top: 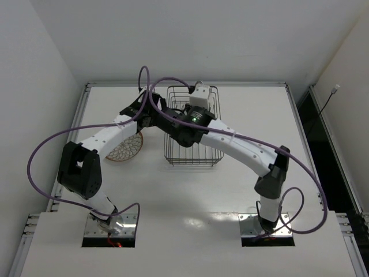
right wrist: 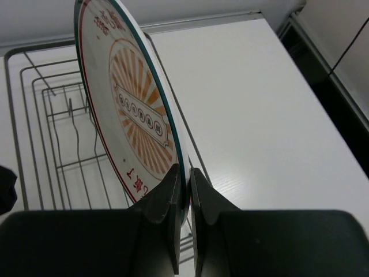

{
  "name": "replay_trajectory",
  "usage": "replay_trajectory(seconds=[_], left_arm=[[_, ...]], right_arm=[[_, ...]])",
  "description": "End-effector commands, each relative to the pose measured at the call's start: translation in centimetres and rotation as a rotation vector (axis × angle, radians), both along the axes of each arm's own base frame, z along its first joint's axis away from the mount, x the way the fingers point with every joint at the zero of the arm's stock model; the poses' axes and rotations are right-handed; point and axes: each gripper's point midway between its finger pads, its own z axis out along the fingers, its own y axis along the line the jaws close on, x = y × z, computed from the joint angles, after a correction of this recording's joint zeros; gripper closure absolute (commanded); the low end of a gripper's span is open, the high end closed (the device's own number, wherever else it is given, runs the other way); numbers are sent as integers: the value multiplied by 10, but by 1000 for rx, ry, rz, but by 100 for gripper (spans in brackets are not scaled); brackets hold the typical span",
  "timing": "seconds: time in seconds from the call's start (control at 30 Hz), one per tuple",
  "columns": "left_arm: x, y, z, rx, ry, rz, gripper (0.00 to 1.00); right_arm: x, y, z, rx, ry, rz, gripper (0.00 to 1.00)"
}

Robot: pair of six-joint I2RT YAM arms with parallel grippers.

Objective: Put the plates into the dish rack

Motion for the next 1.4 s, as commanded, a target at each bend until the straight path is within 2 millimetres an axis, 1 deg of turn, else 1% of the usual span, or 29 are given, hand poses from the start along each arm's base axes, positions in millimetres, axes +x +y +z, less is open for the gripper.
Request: replay_trajectory(seconds=[0.0,0.03,0.1,0.13,0.17,0.2,0.23,0.3,0.33,0.37,0.4,0.43,0.53,0.57,0.63,0.67,0.73,0.77,0.83,0.9,1.0,1.03,1.1,1.13,1.2,1.23,1.27,1.3,1.37], left_arm=[[5,0,11,-13,-28,11,11],[5,0,11,-13,-28,11,11],[5,0,11,-13,-28,11,11],[5,0,11,-13,-28,11,11],[5,0,11,-13,-28,11,11],[5,0,11,-13,-28,11,11],[5,2,11,-7,-31,18,11],[5,2,11,-7,-31,18,11],[5,2,11,-7,-31,18,11],[5,2,11,-7,-31,18,11],[5,2,11,-7,-31,18,11],[5,2,11,-7,-31,18,11],[5,2,11,-7,-31,18,11],[5,2,11,-7,-31,18,11],[4,2,9,-3,-23,18,11],[4,4,10,3,-25,24,11],[4,4,10,3,-25,24,11],[4,4,10,3,-25,24,11],[4,4,10,3,-25,24,11],[4,4,10,3,-25,24,11],[3,7,8,15,-19,33,11],[3,13,8,34,-21,64,11],[4,21,15,52,-41,102,11],[5,25,16,59,-50,131,11],[4,45,22,119,-77,232,11],[3,51,22,138,-78,259,11],[3,56,24,151,-89,287,7],[0,62,21,179,-83,305,6],[-1,74,28,214,-107,356,3]], right_arm=[[24,-15,35,-146,-98,-71,100],[28,-9,35,-151,-106,-73,100],[42,-8,30,-172,-97,-90,100],[49,1,24,-197,-89,-76,100],[55,0,22,-205,-87,-84,100],[61,-2,17,-258,-59,-83,100],[67,0,17,-230,-79,-93,100],[75,1,9,-272,-55,-94,100],[83,3,2,-278,-53,-103,100],[87,0,1,-292,-52,-117,100],[89,2,-2,-331,-31,-107,100],[96,10,-8,-324,-40,-105,100],[106,15,-14,-362,-29,-110,100],[108,17,-24,-391,-9,-105,100],[112,22,-28,-394,-8,-104,100],[115,26,-35,-403,-2,-103,100],[119,24,-43,-417,11,-109,100],[119,24,-40,-410,5,-110,100],[122,27,-52,-431,21,-107,100],[124,23,-52,-439,17,-128,100],[121,17,-45,-463,-8,-171,100],[120,16,-42,-487,-3,-178,100],[117,11,-35,-511,-22,-217,100],[117,11,-38,-520,-16,-215,100],[109,8,-32,-511,-31,-216,100],[108,6,-29,-498,-39,-219,100],[106,4,-26,-486,-47,-221,100],[105,3,-22,-472,-56,-224,100],[98,2,-10,-444,-76,-219,100]])
